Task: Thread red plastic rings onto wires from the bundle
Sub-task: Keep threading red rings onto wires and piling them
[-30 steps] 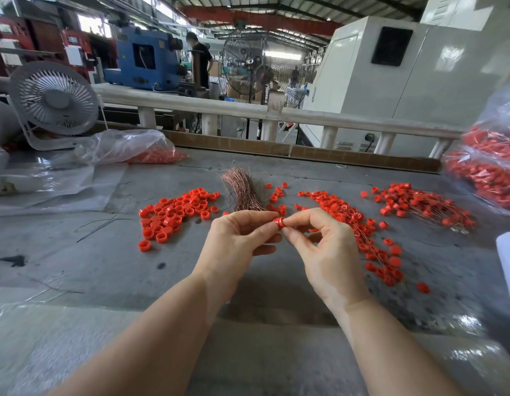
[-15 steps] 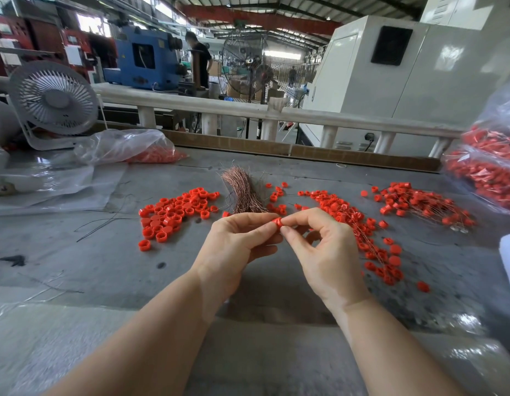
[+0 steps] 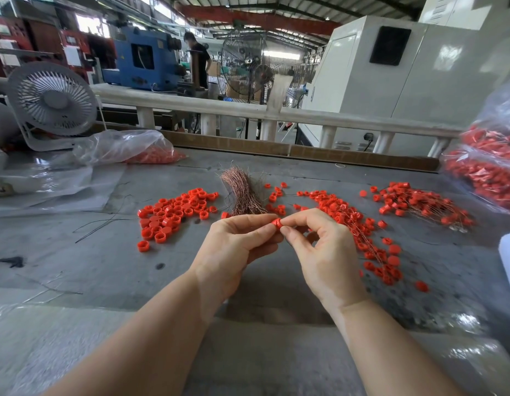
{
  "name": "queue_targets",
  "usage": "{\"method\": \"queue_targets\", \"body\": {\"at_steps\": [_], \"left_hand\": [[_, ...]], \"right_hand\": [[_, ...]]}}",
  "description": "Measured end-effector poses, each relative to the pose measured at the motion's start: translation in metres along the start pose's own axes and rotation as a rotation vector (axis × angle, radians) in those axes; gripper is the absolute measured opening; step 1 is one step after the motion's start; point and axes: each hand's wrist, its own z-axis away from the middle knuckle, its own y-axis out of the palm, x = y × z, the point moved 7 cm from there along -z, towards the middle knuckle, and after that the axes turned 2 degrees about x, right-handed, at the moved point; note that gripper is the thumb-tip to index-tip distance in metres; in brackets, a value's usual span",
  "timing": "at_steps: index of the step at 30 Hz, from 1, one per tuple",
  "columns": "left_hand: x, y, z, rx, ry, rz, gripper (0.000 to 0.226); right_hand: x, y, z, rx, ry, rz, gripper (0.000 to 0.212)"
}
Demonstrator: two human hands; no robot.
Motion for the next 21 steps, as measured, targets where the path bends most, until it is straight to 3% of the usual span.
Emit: {"method": "queue_targets", "body": {"at_steps": [21], "left_hand": [[0.0006, 0.0027, 0.0014, 0.011, -0.016, 0.053, 0.015]], "right_hand": [[-0.0002, -0.0017, 0.0000, -0.009, 0.003, -0.019, 0.010]]}}
